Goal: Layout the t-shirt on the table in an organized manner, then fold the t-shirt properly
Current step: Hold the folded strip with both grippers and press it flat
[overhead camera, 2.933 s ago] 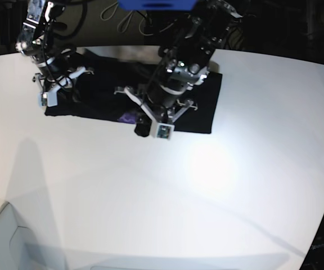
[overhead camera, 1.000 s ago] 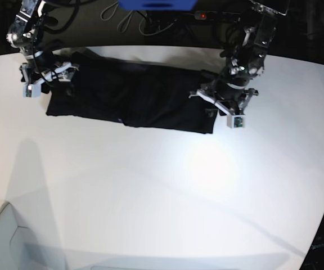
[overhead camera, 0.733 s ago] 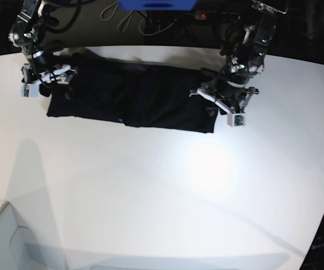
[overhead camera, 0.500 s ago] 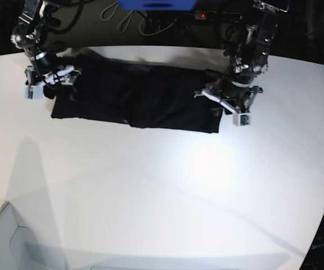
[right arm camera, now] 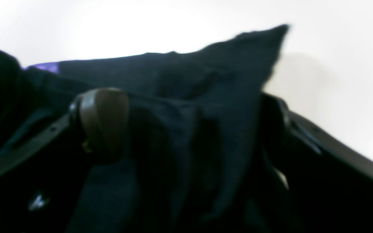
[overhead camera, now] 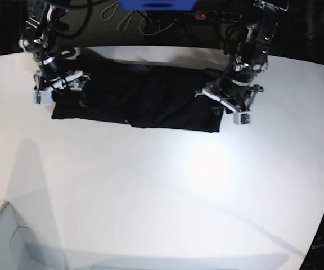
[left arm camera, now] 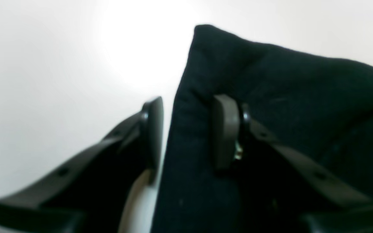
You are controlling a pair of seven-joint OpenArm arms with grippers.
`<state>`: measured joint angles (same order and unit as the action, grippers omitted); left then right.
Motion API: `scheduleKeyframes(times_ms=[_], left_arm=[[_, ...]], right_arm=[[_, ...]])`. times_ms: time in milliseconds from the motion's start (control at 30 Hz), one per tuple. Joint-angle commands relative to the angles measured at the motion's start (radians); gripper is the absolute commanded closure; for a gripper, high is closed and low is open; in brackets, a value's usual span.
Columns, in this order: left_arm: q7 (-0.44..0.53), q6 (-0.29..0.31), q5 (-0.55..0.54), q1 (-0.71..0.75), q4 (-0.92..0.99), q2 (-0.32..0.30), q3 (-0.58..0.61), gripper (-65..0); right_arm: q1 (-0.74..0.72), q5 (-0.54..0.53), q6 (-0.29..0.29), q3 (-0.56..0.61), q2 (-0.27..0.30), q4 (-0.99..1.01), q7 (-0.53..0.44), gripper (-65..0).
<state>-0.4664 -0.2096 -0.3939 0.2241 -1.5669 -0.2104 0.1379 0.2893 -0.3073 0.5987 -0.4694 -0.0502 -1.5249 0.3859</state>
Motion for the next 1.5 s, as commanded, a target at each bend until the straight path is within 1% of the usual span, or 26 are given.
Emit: scheduleKeyframes(times_ms=[0, 67, 133, 200, 333, 533, 600, 767, 833, 1100, 1167, 1300, 1467], left_arm=[[-0.042, -0.02, 0.002, 0.01, -0.002, -0.005, -0.004, -24.3], [-0.042, -0.02, 0.002, 0.01, -0.002, -0.005, -0.004, -24.3], [-0.042, -0.02, 0.002, 0.01, -0.002, -0.005, -0.004, -24.3], [-0.042, -0.02, 0.002, 0.01, -0.002, -0.007, -0.004, -24.3], [-0.042, -0.02, 0.002, 0.01, -0.002, -0.01, -0.004, -24.3], [-0.042, -0.02, 0.002, 0.007, -0.002, -0.01, -0.004, -24.3], [-0.042, -0.02, 0.002, 0.007, -0.002, -0.008, -0.004, -24.3], [-0.042, -0.02, 0.002, 0.004, -0.002, -0.007, -0.004, -24.3], [-0.042, -0.02, 0.002, 0.004, -0.002, -0.007, -0.004, -24.3], [-0.042, -0.02, 0.002, 0.004, -0.002, -0.007, -0.004, -24.3], [-0.042, -0.02, 0.002, 0.004, -0.002, -0.007, -0.004, -24.3], [-0.042, -0.02, 0.002, 0.007, -0.002, -0.007, -0.004, -24.3], [-0.042, -0.02, 0.002, 0.008, 0.0, -0.008, -0.004, -24.3]], right_arm=[[0.012, 0.012, 0.002, 0.005, -0.004, -0.001, 0.012, -60.8], [0.015, 0.012, 0.002, 0.005, -0.026, 0.001, -0.026, -61.0], [0.029, 0.012, 0.002, 0.008, -0.027, 0.001, -0.048, -60.9], [0.034, 0.012, 0.004, 0.018, -0.027, 0.001, -0.048, -60.8], [0.035, 0.012, 0.004, 0.037, -0.001, 0.002, -0.049, -60.8], [0.037, 0.017, 0.004, 0.051, 0.0, 0.002, -0.046, -60.8], [0.037, 0.018, -0.001, 0.051, 0.0, 0.002, -0.029, -60.8], [0.024, 0.02, -0.006, 0.051, 0.002, 0.002, 0.08, -61.0], [0.024, 0.02, -0.006, 0.051, 0.013, 0.002, 0.106, -61.0], [0.024, 0.018, -0.006, 0.05, 0.011, 0.002, 0.103, -61.0], [0.024, 0.018, -0.006, 0.05, 0.011, 0.002, 0.091, -61.1], [0.037, 0.018, -0.006, 0.056, 0.01, 0.001, 0.02, -60.9], [0.055, 0.018, -0.006, 0.056, 0.01, 0.001, -0.015, -60.7]])
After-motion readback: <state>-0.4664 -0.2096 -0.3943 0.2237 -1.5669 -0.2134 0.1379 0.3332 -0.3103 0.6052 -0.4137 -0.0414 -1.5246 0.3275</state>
